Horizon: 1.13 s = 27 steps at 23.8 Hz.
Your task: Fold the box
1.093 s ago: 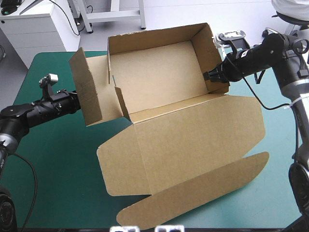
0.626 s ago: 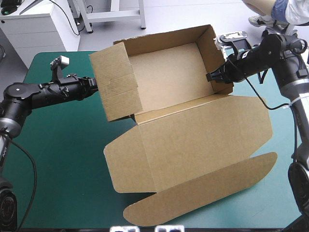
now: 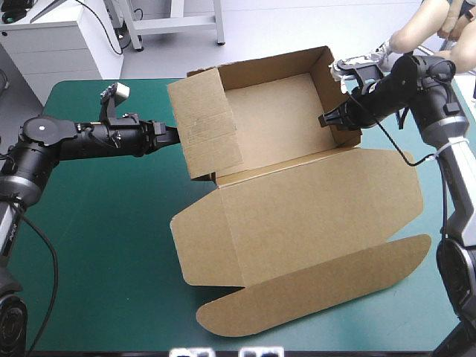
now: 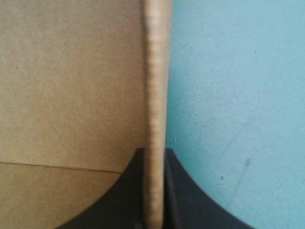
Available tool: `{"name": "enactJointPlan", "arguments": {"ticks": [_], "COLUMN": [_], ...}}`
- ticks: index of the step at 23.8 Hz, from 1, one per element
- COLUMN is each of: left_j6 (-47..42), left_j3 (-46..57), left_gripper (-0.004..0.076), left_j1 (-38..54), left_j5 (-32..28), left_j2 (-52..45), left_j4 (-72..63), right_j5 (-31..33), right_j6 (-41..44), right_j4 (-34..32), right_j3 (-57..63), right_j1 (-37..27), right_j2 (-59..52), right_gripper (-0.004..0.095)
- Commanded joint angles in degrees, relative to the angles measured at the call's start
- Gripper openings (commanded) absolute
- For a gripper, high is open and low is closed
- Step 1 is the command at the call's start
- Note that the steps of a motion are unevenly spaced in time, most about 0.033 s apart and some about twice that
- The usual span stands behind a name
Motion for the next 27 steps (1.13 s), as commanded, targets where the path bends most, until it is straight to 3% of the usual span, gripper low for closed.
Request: {"name": "enactJointPlan", "arguments": {"ticks": [1, 13, 15, 19, 21, 27], "left_j6": [-0.3, -2.9, -0.9, -1.2, -1.3, -1.3], "left_j3": [-1.9, -1.9, -1.9, -2.2, -2.2, -2.2], "left_gripper": [-0.0008, 0.0002, 0.0069, 0.0411, 0.0491, 0.0493], "left_j1": [-0.3, -0.3, -0.3, -0.3, -0.3, -0.3], "left_j5": [0.6, 0.6, 2.5, 2.8, 3.5, 3.1], "left_j2": [-2.1, -2.0, -2.0, -2.0, -2.0, -1.9], "left_j4": [-4.0, -5.1, -4.2, -5.4, -7.8, -9.2], "right_j5": [-2.0, -1.8, -1.8, -1.8, -1.8, -1.6], "right_j6": [0.4, 0.2, 0.2, 0.0, 0.0, 0.0], "right_j4": [1.2, 0.0, -0.4, -2.5, -2.8, -2.8], "right_j3": [-1.6, -1.6, -1.6, -1.6, -1.6, -1.6], "right_j1": [-0.2, -0.2, -0.2, -0.2, -0.2, -0.2], "right_j2": [-2.7, -2.5, -2.5, -2.4, -2.4, -2.4], "right_gripper": [-0.0018, -0.0018, -0.0018, -0.0018, -0.0018, -0.0018]}}
